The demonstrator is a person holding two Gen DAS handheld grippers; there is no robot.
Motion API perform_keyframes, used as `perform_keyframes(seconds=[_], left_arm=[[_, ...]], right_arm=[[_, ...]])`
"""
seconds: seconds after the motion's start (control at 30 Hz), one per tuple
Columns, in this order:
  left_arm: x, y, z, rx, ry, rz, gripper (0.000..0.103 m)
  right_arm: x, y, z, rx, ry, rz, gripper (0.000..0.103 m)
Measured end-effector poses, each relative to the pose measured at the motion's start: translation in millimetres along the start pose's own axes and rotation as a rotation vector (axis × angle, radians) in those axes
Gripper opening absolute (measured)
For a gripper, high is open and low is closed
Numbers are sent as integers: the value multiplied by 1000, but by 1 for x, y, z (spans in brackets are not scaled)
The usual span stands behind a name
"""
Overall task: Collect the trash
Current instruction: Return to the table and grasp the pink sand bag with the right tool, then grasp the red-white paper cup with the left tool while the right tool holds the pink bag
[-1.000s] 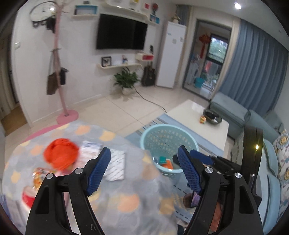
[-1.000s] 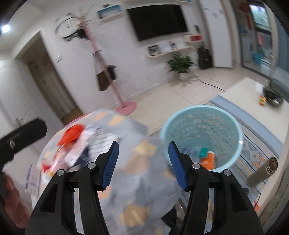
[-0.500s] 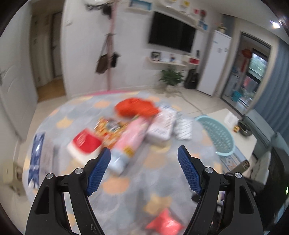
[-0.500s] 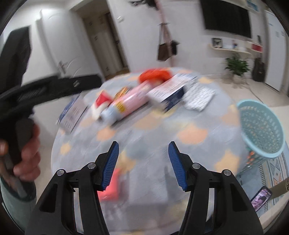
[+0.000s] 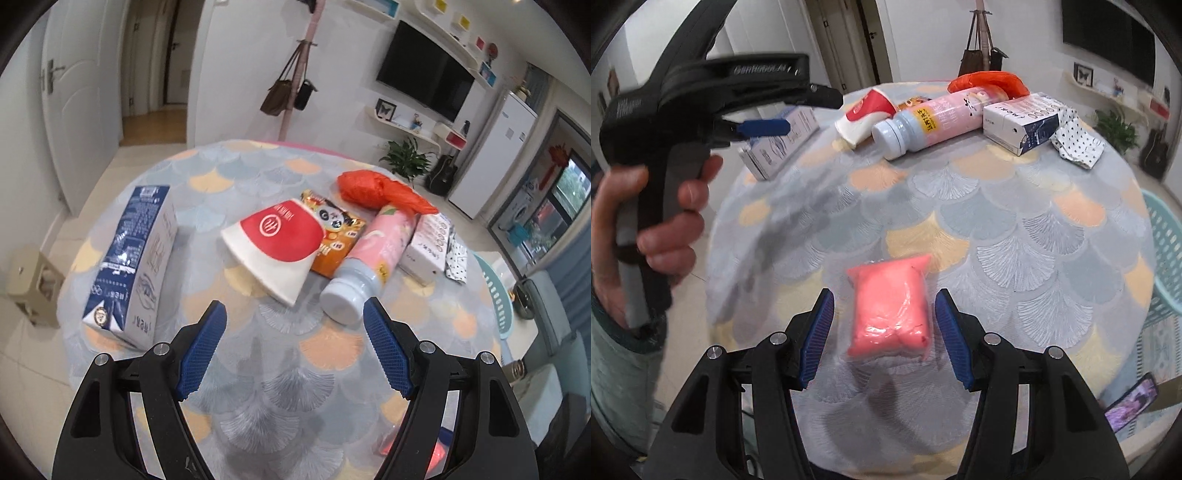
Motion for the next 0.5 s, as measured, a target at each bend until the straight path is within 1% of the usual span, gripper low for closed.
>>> perform_keyframes(seconds=[0.03,0.07,0.17,0.3,0.37,0.47,0.5], left_arm=[[-2,0,1,5,0,4,75],[-5,2,1,11,-4,9,75],[-13,8,1,29,-12,16,75],[-31,22,2,50,1,33,75],[-42,29,4,47,42,34,75],[-49,46,7,9,110,-18,75],[-52,53,8,-2,126,-33,77]], right_arm=[[-1,0,-2,11,-19,0,47],[-2,0,-4,21,-37,-1,36],[-1,3,-11,18,-63,-21,36],[4,10,-30,-10,-84,-40,36],[7,12,-41,-27,-97,-45,36],[10,13,-53,-52,-99,-47,36],[10,12,-57,-63,-98,-45,36]])
Point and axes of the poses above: each gripper's, at about its wrist camera, not at the fingertips, and x roughly against the way its jaws point, z to its left, y to its top, the point moved 10 cm from there along -x, roughly the way its jaws point, and after that the axes turned 9 degrees about y, right-handed, at the moved point
